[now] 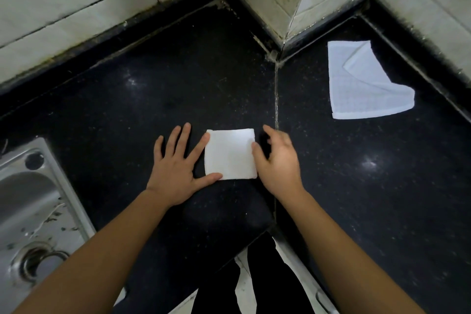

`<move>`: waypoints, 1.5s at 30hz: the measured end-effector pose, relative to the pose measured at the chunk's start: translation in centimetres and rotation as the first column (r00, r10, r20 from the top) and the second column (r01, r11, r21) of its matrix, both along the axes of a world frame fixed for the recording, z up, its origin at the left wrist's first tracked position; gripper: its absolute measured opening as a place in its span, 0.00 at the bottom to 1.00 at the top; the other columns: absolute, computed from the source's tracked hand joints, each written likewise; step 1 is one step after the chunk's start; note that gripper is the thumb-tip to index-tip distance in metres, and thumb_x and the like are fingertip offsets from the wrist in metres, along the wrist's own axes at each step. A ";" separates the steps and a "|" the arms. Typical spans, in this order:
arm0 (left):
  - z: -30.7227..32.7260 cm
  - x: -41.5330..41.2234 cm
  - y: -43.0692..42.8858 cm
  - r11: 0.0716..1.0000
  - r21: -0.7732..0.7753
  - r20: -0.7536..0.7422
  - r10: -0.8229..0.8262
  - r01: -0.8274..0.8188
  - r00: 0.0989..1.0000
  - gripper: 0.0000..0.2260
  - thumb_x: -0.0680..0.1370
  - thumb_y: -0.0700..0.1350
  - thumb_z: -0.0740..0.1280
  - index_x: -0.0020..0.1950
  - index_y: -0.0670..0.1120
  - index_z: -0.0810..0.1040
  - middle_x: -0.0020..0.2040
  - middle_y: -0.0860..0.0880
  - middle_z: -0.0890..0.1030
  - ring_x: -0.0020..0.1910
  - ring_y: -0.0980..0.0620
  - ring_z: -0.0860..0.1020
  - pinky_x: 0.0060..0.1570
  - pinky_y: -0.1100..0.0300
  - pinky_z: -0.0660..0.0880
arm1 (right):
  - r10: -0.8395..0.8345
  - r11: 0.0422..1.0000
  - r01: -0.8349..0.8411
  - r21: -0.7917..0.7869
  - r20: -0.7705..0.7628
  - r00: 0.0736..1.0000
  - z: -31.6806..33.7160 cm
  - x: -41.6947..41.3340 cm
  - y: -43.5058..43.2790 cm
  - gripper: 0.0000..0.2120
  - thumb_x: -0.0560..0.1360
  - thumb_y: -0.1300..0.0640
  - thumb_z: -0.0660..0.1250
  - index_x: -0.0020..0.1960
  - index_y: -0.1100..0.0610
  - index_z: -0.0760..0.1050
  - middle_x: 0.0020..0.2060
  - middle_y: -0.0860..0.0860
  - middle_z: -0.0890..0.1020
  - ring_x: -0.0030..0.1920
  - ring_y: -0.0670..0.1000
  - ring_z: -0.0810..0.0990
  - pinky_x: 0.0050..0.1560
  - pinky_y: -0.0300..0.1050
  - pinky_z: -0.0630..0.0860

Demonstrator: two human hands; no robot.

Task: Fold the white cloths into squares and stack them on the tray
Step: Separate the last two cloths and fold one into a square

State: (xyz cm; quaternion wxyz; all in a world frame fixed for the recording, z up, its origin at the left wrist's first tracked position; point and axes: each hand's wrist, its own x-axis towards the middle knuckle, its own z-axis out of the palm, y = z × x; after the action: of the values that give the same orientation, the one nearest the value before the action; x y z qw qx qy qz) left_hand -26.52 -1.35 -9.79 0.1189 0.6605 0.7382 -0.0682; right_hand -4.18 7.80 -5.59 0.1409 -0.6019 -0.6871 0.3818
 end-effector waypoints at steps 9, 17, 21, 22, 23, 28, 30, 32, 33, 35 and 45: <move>-0.3 -0.1 0.0 1.000 0.022 0.019 -0.015 0.014 1.000 0.42 0.71 0.79 0.37 0.80 0.59 0.35 0.82 0.44 0.41 0.80 0.43 0.41 0.76 0.37 0.42 | -0.278 0.861 0.223 -0.456 -0.055 0.959 0.1 -1.3 1.8 0.20 0.71 0.49 0.75 0.62 0.50 0.80 0.45 0.42 0.85 0.51 0.47 0.84 0.55 0.52 0.82; 1.2 0.6 -0.5 0.983 0.015 0.316 0.171 -0.185 0.933 0.45 0.75 0.75 0.46 0.80 0.49 0.36 0.82 0.48 0.46 0.81 0.50 0.43 0.78 0.46 0.38 | -0.438 0.758 0.162 -0.631 -0.310 0.844 3.5 -0.9 1.5 0.08 0.76 0.58 0.72 0.55 0.55 0.82 0.48 0.52 0.87 0.49 0.51 0.87 0.52 0.50 0.84; 5.7 3.5 0.9 0.798 -0.150 0.742 0.481 -0.584 0.467 0.31 0.82 0.57 0.61 0.81 0.48 0.55 0.78 0.47 0.63 0.77 0.49 0.62 0.76 0.53 0.57 | -0.417 0.796 0.153 -0.586 -0.346 0.841 7.4 1.0 1.5 0.07 0.79 0.59 0.69 0.57 0.57 0.80 0.51 0.53 0.86 0.48 0.49 0.87 0.47 0.43 0.83; 7.2 4.4 1.3 0.730 -0.266 0.810 0.523 -0.630 0.264 0.29 0.82 0.53 0.63 0.81 0.48 0.58 0.76 0.48 0.67 0.74 0.49 0.66 0.72 0.55 0.62 | -0.410 0.806 0.152 -0.572 -0.355 0.840 8.5 1.4 1.5 0.07 0.79 0.60 0.69 0.57 0.57 0.80 0.52 0.54 0.86 0.48 0.49 0.86 0.46 0.42 0.82; 8.5 5.3 1.6 0.675 -0.392 0.833 0.549 -0.625 0.071 0.27 0.83 0.49 0.64 0.80 0.49 0.60 0.74 0.49 0.69 0.71 0.50 0.70 0.68 0.56 0.66 | -0.403 0.816 0.148 -0.559 -0.367 0.839 9.7 1.8 1.5 0.07 0.80 0.60 0.68 0.57 0.57 0.80 0.51 0.54 0.86 0.48 0.48 0.86 0.45 0.42 0.82; 13.9 8.6 2.1 0.617 -0.734 0.673 0.607 -0.283 -0.423 0.13 0.79 0.44 0.64 0.63 0.46 0.76 0.62 0.44 0.81 0.62 0.46 0.78 0.64 0.45 0.72 | -0.390 0.837 0.083 -0.540 -0.484 0.783 15.4 4.3 -0.3 0.10 0.80 0.62 0.66 0.59 0.54 0.79 0.52 0.53 0.86 0.52 0.51 0.85 0.50 0.46 0.82; 15.9 9.9 2.2 0.660 -0.729 0.643 0.568 -0.182 -0.513 0.15 0.77 0.44 0.63 0.63 0.44 0.77 0.59 0.41 0.83 0.61 0.42 0.79 0.67 0.40 0.70 | -0.396 0.848 0.075 -0.524 -0.533 0.748 17.0 6.2 -1.4 0.13 0.80 0.62 0.66 0.62 0.53 0.79 0.55 0.52 0.86 0.56 0.52 0.85 0.54 0.49 0.81; 17.4 11.5 2.2 0.698 -0.708 0.624 0.545 -0.110 -0.560 0.16 0.78 0.44 0.64 0.65 0.42 0.77 0.59 0.40 0.83 0.62 0.40 0.79 0.65 0.39 0.72 | -0.419 0.851 0.106 -0.514 -0.545 0.726 17.9 8.5 -2.8 0.14 0.80 0.62 0.65 0.64 0.52 0.79 0.57 0.52 0.85 0.58 0.54 0.84 0.58 0.52 0.81; 18.0 12.4 2.3 0.712 -0.698 0.623 0.551 -0.077 -0.555 0.17 0.79 0.44 0.64 0.66 0.41 0.76 0.60 0.39 0.83 0.62 0.40 0.80 0.64 0.40 0.74 | -0.435 0.854 0.138 -0.501 -0.545 0.717 18.2 9.8 -3.6 0.15 0.80 0.62 0.64 0.64 0.52 0.79 0.57 0.52 0.85 0.58 0.55 0.84 0.59 0.53 0.80; 19.2 14.4 2.3 0.728 -0.685 0.631 0.568 -0.036 -0.529 0.18 0.79 0.44 0.65 0.67 0.39 0.76 0.60 0.39 0.83 0.61 0.40 0.80 0.63 0.42 0.74 | -0.471 0.852 0.203 -0.482 -0.538 0.699 18.6 12.2 -5.4 0.15 0.81 0.62 0.63 0.64 0.52 0.80 0.57 0.53 0.85 0.58 0.56 0.83 0.57 0.53 0.80; 24.6 27.6 -1.9 0.793 -0.591 0.768 0.610 0.148 -0.198 0.15 0.82 0.46 0.65 0.66 0.42 0.77 0.57 0.43 0.85 0.56 0.45 0.84 0.51 0.49 0.80 | -0.657 0.746 0.517 -0.420 -0.595 0.464 23.0 24.5 -17.4 0.17 0.80 0.65 0.61 0.63 0.52 0.80 0.56 0.53 0.85 0.61 0.58 0.82 0.61 0.56 0.78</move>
State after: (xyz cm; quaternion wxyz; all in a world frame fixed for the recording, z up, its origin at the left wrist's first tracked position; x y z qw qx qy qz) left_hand 1.07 -3.29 14.84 0.8019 0.2577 0.4537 0.2910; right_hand 20.35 -9.64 17.36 0.4625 -0.6144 -0.2880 0.5707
